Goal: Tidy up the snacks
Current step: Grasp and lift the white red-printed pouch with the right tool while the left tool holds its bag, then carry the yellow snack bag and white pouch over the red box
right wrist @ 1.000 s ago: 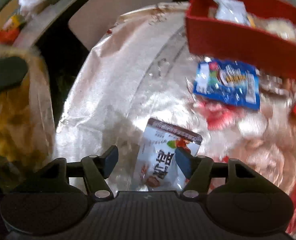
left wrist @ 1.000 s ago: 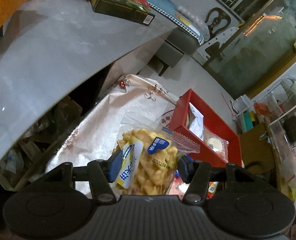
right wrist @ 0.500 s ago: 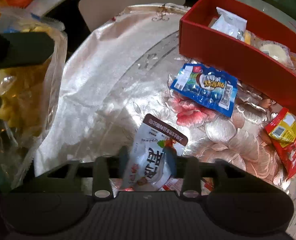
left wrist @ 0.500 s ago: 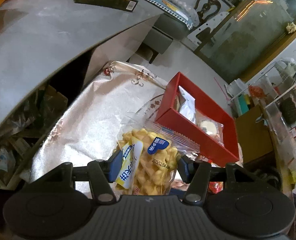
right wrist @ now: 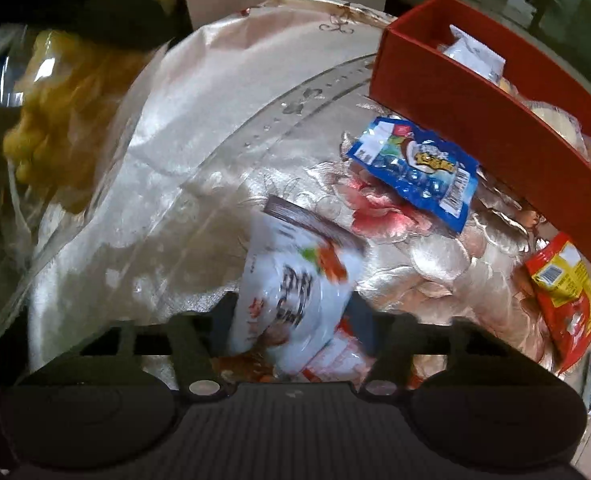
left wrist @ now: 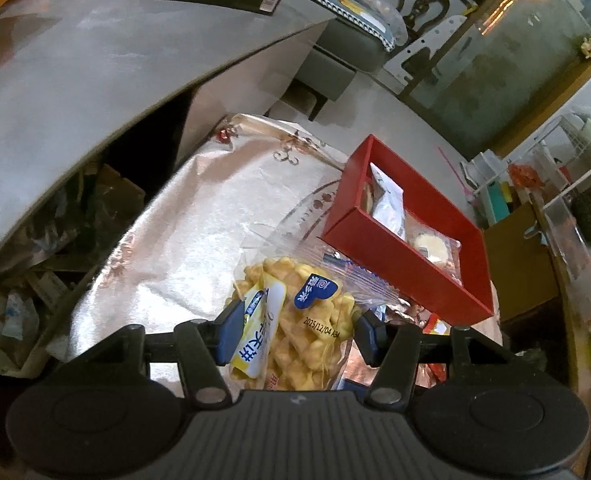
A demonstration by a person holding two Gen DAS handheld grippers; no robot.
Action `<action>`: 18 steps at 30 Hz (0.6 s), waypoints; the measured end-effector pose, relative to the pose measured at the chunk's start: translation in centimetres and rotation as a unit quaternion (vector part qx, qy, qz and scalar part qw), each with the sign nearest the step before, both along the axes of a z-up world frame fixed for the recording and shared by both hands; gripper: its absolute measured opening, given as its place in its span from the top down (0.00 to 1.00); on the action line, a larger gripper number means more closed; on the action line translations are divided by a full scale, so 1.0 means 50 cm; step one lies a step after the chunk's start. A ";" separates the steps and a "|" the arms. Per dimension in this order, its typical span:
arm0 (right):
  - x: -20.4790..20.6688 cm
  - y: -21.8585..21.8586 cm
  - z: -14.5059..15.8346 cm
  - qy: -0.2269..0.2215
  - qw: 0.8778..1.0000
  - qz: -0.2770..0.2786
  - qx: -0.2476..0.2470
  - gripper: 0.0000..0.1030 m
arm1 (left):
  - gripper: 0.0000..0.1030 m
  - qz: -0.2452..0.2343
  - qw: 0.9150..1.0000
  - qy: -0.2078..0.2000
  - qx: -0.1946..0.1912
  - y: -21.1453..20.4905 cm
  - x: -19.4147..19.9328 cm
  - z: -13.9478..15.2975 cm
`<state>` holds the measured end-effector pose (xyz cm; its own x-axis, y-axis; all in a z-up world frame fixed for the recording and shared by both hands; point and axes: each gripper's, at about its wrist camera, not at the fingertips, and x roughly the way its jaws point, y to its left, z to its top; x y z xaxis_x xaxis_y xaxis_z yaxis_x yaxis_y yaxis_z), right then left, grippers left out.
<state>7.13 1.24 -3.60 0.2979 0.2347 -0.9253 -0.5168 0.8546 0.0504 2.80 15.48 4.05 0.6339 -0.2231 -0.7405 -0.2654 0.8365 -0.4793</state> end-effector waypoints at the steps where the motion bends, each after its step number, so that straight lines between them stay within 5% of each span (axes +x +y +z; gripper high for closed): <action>1: 0.002 -0.011 0.009 -0.003 1.000 -0.005 0.004 0.43 | 0.52 0.002 1.000 -0.002 -0.001 0.001 -0.001 0.001; 10: 0.005 -0.120 0.127 -0.063 0.995 -0.056 0.057 0.43 | 0.52 -0.023 1.000 -0.011 0.008 -0.047 0.021 0.010; 18: 0.043 -0.238 0.192 -0.107 0.980 -0.094 0.139 0.43 | 0.52 -0.037 0.995 -0.050 0.081 -0.144 0.092 0.046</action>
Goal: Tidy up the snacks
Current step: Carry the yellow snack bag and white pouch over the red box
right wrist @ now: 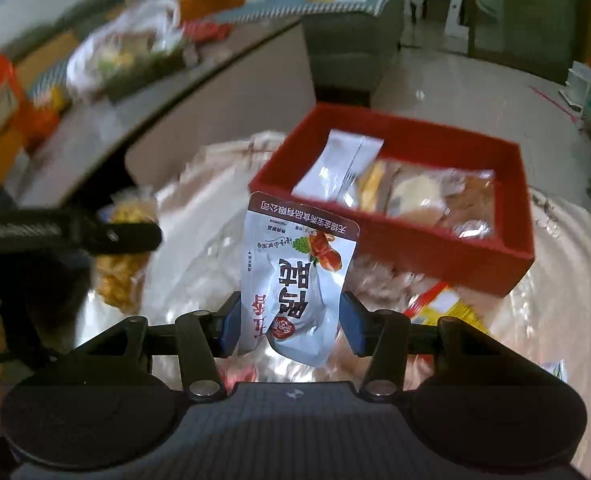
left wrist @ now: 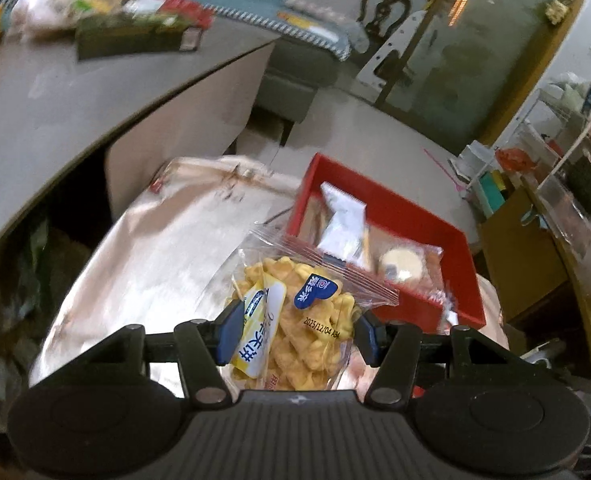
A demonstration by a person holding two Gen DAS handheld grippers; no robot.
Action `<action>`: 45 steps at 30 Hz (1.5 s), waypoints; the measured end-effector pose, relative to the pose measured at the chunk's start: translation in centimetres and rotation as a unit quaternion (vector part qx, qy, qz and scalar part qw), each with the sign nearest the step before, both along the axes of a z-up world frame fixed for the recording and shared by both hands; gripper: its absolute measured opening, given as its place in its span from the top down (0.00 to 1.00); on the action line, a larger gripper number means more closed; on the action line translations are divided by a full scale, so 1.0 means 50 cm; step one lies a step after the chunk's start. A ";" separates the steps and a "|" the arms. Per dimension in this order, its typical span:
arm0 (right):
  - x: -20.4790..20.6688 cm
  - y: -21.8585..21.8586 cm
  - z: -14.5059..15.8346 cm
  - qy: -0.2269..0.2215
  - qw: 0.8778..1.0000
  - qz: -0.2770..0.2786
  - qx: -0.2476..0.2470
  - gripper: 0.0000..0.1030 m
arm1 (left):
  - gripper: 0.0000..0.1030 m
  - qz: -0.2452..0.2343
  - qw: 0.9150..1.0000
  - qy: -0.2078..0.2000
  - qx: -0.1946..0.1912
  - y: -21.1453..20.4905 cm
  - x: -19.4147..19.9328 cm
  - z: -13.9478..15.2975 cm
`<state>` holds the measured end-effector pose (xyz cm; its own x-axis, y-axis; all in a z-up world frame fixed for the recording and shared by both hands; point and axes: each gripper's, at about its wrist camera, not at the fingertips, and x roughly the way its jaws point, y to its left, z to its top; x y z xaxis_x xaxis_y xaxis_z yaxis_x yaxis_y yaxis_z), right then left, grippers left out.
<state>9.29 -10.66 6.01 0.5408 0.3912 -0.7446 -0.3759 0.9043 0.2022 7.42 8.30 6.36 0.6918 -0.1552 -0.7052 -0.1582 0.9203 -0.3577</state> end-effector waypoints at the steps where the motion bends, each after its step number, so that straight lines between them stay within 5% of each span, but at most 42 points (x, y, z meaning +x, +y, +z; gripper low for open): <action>1: 0.003 -0.012 0.008 -0.006 1.000 -0.004 0.004 0.43 | 0.52 -0.002 1.000 -0.006 0.006 -0.012 0.007 0.003; 11: 0.064 -0.098 0.038 -0.042 0.997 -0.058 0.029 0.43 | 0.52 -0.028 0.999 -0.032 0.024 -0.099 0.079 0.021; 24: 0.121 -0.096 0.056 -0.068 0.995 -0.069 0.037 0.43 | 0.51 -0.024 0.994 -0.079 0.066 -0.134 0.142 0.059; 45: 0.180 -0.116 0.058 -0.079 0.992 -0.088 0.039 0.43 | 0.51 -0.028 0.989 -0.098 0.104 -0.181 0.218 0.059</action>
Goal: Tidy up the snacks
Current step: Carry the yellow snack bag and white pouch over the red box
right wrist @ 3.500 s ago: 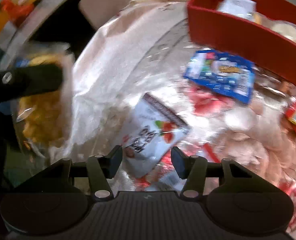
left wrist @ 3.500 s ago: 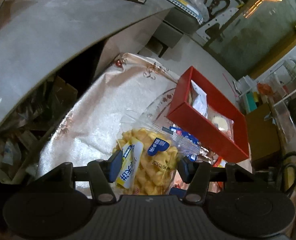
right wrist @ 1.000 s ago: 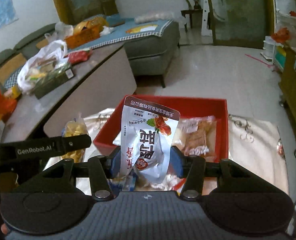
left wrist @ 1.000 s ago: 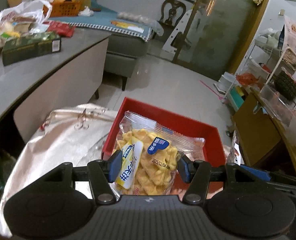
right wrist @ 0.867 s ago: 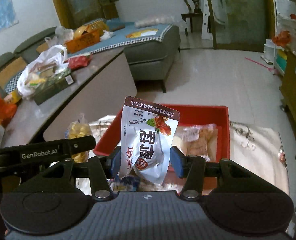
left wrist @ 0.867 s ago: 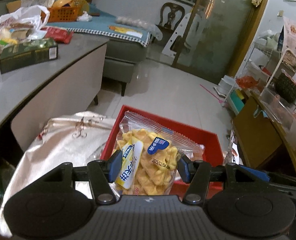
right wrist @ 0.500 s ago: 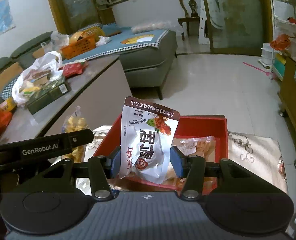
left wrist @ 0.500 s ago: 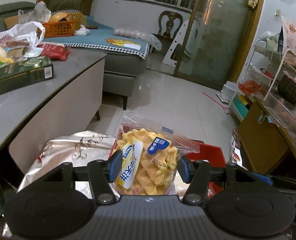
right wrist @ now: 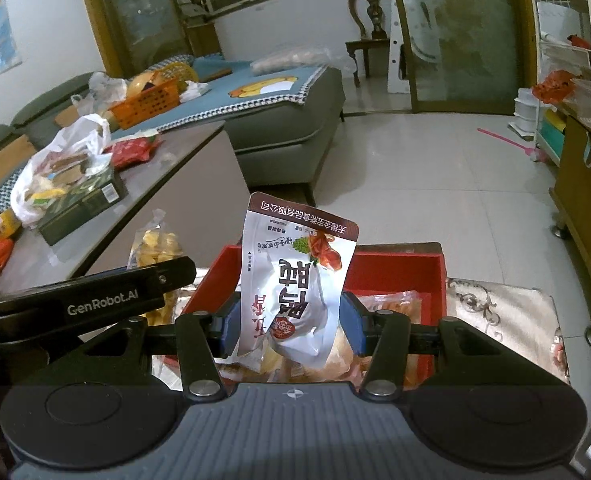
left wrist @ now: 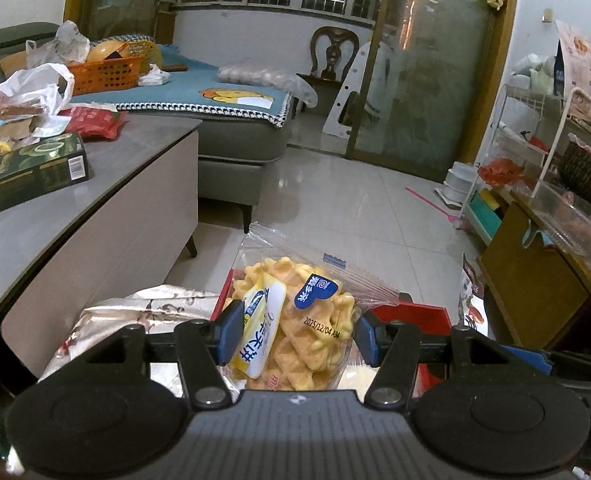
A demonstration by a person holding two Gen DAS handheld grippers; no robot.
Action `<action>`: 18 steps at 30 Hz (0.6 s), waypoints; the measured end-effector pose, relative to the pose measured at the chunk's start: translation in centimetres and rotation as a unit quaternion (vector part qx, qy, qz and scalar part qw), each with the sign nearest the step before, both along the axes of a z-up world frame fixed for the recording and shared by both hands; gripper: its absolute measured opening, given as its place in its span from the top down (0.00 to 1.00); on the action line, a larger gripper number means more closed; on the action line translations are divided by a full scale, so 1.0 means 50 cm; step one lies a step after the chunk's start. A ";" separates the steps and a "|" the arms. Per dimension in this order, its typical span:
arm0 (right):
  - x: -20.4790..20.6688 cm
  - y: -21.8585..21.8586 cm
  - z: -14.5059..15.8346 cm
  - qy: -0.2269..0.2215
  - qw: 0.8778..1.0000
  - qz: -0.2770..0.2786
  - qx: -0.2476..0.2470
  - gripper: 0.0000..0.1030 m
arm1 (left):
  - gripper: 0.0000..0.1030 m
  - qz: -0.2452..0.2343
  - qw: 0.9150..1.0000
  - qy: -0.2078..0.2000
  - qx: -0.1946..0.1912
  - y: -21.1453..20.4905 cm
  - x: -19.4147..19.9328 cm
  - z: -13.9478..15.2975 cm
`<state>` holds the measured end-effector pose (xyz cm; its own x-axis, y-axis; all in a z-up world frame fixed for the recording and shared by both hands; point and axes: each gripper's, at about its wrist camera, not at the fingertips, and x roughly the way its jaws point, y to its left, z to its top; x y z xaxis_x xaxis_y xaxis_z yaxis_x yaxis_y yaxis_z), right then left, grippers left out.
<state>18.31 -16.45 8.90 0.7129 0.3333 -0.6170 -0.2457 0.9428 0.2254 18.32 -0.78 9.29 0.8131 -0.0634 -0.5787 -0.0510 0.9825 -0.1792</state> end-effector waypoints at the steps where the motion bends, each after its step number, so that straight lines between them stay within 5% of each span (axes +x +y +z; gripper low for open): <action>1: 0.001 -0.001 0.000 0.000 1.000 -0.001 0.000 0.43 | 0.51 0.000 1.000 0.000 0.001 -0.002 0.002 0.000; 18: 0.015 -0.013 -0.003 0.001 1.000 -0.014 0.004 0.43 | 0.51 -0.005 1.000 -0.004 0.007 -0.022 0.028 -0.003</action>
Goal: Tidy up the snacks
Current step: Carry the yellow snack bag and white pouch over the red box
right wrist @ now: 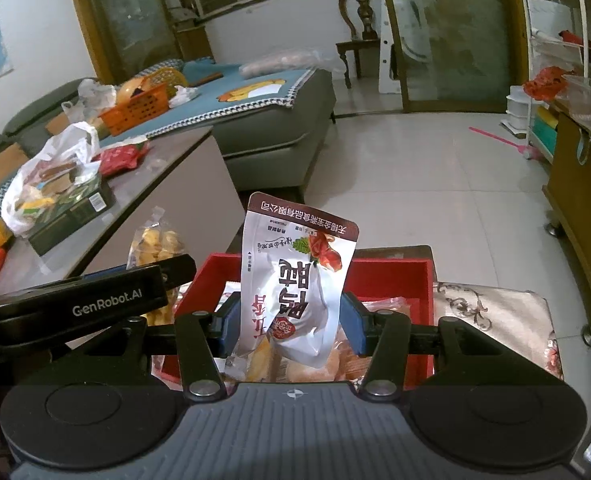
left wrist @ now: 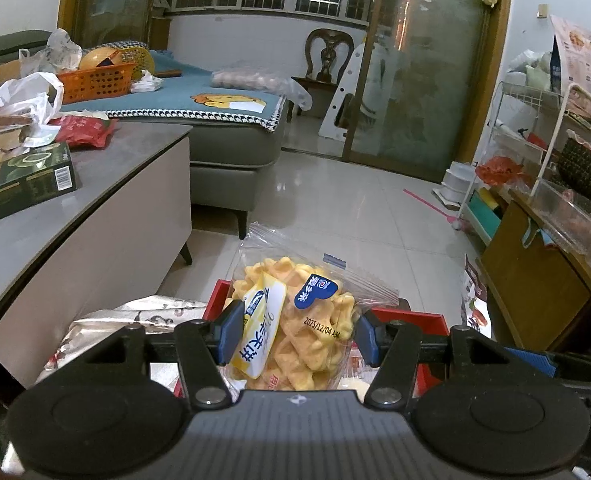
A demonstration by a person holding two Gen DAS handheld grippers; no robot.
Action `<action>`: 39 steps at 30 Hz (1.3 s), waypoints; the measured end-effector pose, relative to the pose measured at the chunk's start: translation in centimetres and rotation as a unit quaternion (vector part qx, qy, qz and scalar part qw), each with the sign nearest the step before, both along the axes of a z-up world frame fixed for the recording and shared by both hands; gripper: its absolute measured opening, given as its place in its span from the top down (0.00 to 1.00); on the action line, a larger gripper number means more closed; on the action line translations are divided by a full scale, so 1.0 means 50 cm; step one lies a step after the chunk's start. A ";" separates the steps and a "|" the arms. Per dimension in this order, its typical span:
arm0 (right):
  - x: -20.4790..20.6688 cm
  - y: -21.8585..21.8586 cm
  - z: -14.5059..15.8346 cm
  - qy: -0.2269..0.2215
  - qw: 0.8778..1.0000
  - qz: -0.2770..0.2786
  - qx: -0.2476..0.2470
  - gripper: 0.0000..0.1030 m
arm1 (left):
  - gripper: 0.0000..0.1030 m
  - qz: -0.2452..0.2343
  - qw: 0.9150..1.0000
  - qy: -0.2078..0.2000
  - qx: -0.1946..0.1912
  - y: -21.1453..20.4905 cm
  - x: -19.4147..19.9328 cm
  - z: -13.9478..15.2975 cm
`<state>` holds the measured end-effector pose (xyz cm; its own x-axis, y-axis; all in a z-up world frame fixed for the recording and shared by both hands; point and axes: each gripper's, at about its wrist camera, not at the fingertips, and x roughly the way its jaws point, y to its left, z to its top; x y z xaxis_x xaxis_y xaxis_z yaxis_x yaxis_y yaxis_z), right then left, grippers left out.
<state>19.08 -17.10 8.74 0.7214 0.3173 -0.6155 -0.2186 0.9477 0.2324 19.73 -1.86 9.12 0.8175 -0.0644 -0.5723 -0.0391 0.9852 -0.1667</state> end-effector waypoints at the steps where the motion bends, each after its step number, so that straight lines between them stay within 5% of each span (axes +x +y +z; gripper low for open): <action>1: 0.000 0.000 0.000 0.000 1.000 0.000 0.001 0.43 | 0.51 0.000 1.000 0.001 0.000 -0.001 0.003 -0.001; 39: 0.084 0.002 -0.085 0.049 0.999 -0.006 -0.018 0.42 | 0.51 0.003 0.999 0.041 0.030 -0.036 0.085 -0.071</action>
<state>23.26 -17.01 4.51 0.6606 0.2845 -0.6947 -0.1844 0.9585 0.2172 23.99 -3.65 5.55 0.7686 -0.0227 -0.6393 -0.0564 0.9931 -0.1031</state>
